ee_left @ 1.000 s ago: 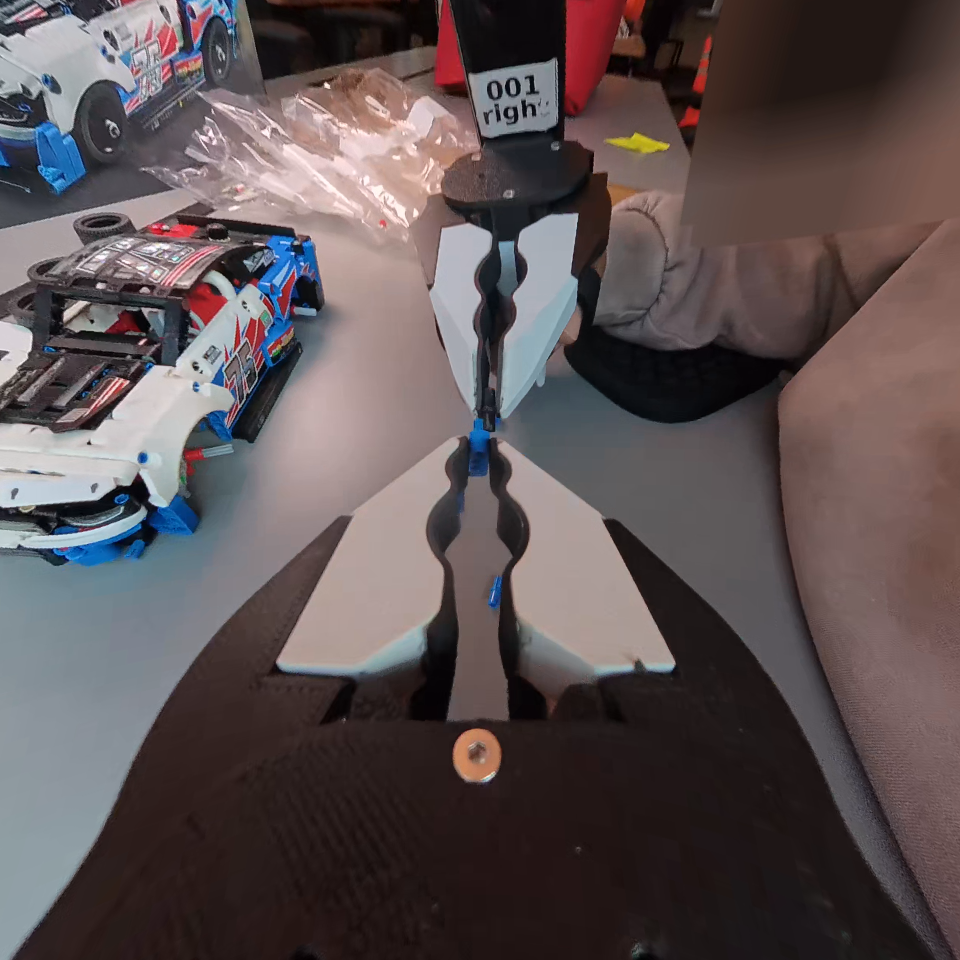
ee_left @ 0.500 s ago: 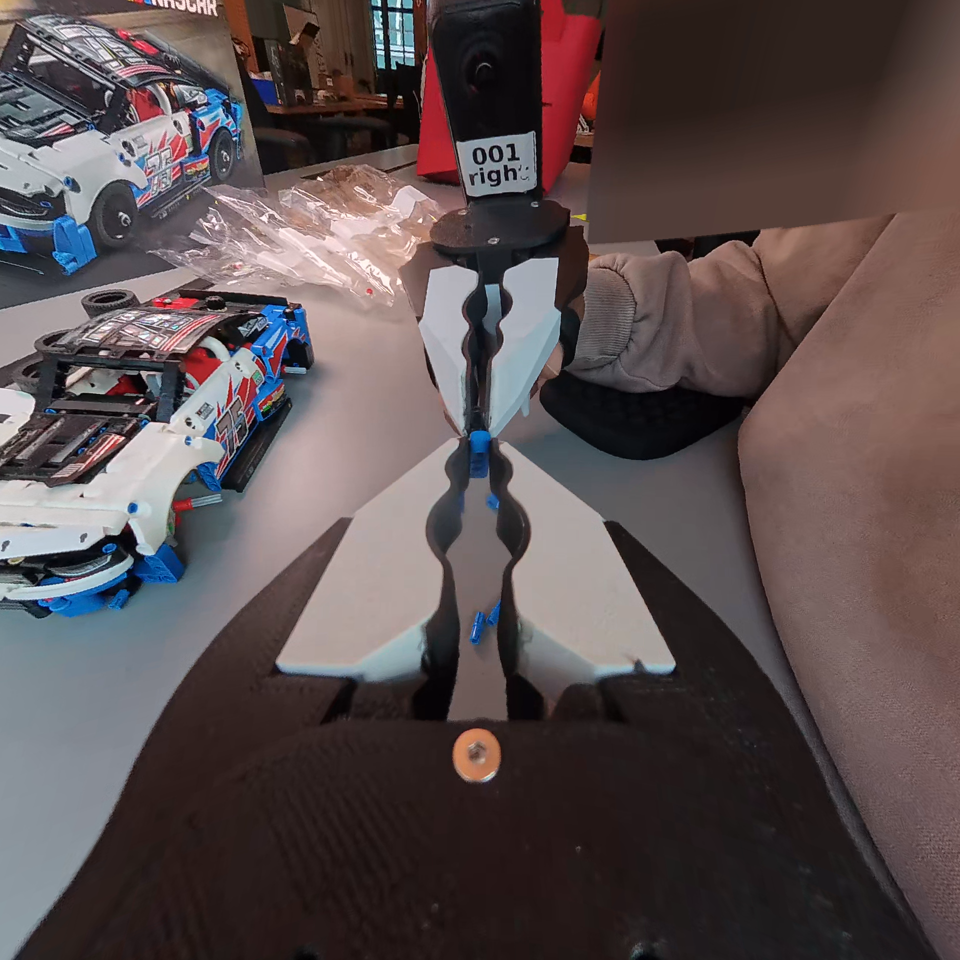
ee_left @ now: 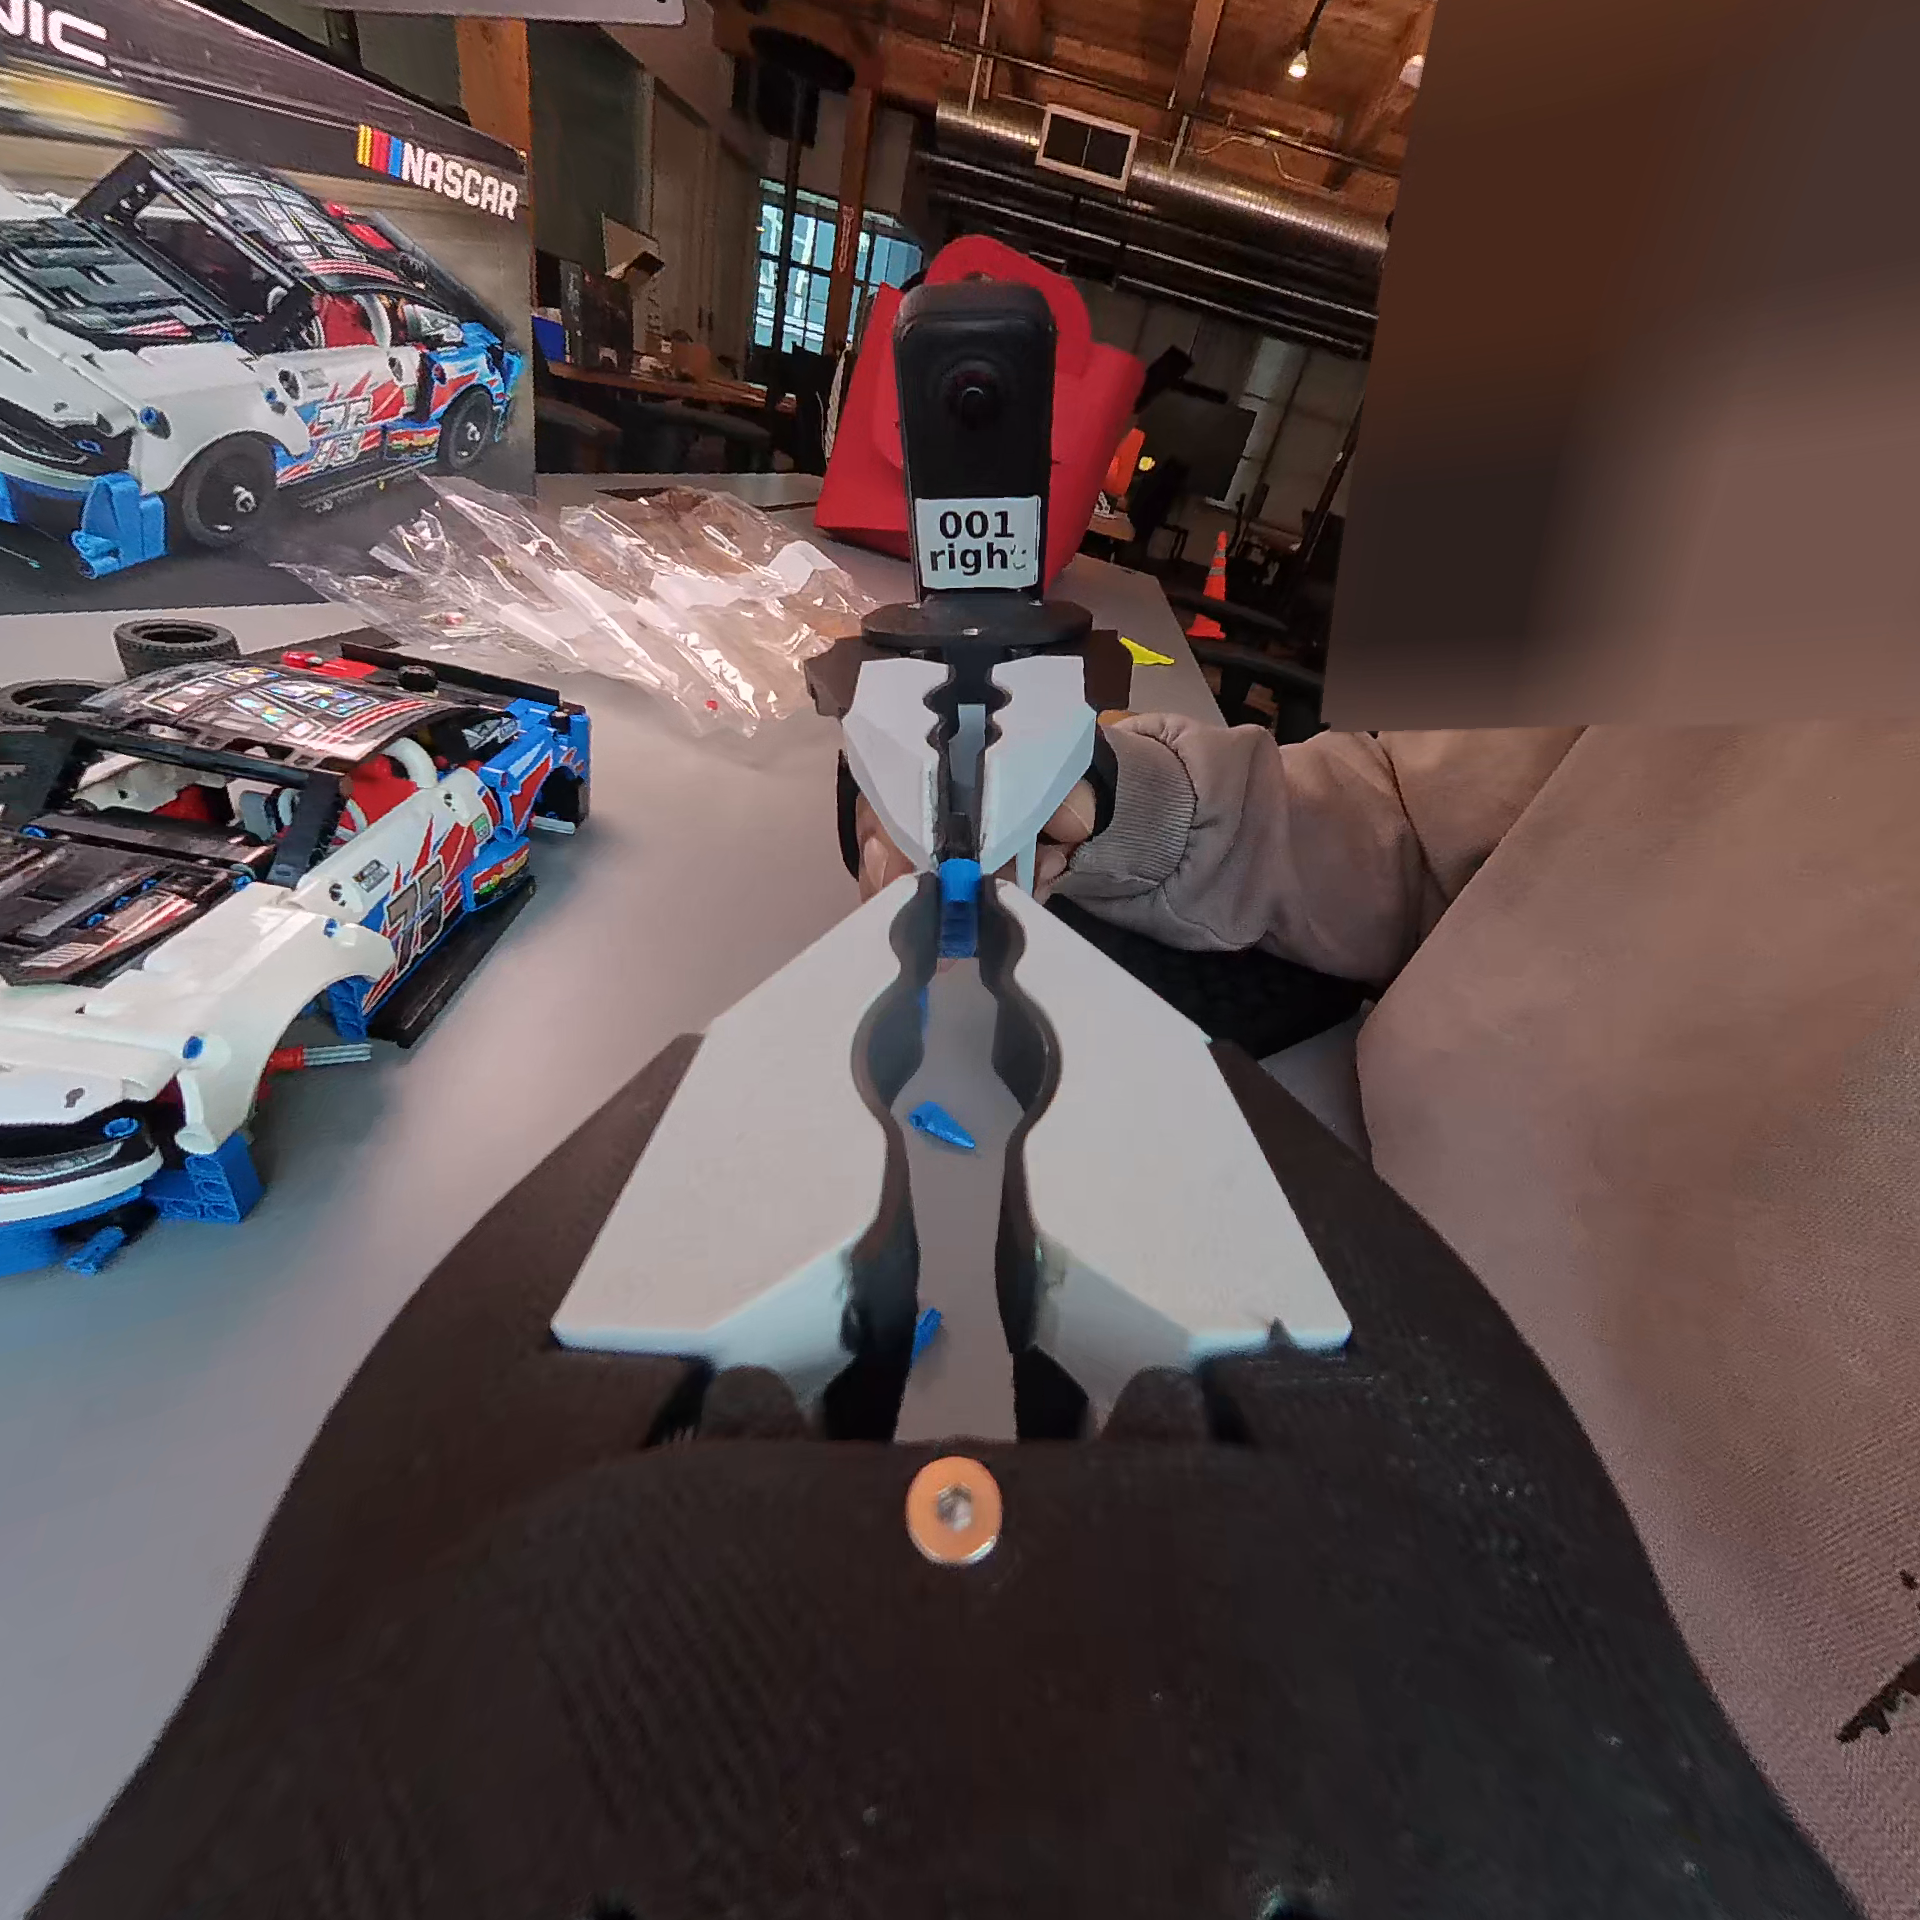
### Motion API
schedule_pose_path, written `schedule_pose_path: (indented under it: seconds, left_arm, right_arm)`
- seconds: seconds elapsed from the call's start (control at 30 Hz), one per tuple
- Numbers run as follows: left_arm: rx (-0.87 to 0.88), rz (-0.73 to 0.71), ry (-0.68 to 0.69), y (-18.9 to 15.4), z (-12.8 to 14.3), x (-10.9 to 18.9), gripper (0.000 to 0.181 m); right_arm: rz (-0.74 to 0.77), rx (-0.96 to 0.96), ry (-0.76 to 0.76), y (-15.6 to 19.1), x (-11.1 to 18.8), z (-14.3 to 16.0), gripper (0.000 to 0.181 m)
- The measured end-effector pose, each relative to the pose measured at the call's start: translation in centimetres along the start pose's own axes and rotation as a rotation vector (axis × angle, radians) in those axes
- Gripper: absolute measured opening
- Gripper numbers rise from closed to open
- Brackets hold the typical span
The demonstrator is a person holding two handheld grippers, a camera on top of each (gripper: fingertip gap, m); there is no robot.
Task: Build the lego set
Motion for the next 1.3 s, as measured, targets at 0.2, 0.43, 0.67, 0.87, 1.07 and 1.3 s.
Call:
schedule_pose_path:
  seconds: [0.2,0.43,0.67,0.87,1.07,1.3]
  left_arm:
    - [-0.026,0.001,0.01,-0.1,0.0,0.0,0.005]
    - [-0.097,-0.029,0.028,-0.1,-0.1,0.0,0.005]
    - [-0.123,-0.013,0.088,-0.1,0.6,0.1,0.005]
    - [-0.265,0.041,0.237,-0.7,1.9,0.0,0.005]
    - [-0.304,0.025,0.31,-0.4,2.6,0.2,0.005]
    - [-0.233,0.011,0.334,0.2,3.3,0.2,0.005]
  right_arm:
    - [0.018,0.035,0.012,0.2,-0.1,-0.2,0.001]
    - [0.019,-0.018,0.004,0.0,-0.1,-0.1,0.001]
    - [0.03,0.084,0.166,0.2,0.1,0.9,0.0]
    - [-0.005,0.119,0.293,0.5,0.5,2.5,0.0]
    - [0.012,0.13,0.328,0.2,0.4,3.3,0.001]
    - [0.026,0.121,0.315,-0.3,0.5,3.6,0.002]
Point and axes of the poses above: each gripper's, where its closed fingertips meet, x back along the fingers, z out of its underside, y = z × x across the jaws, the point moved 5 cm from there along x, back along the fingers, and after that the axes turned 11 degrees about -y, right-handed, at the moved point
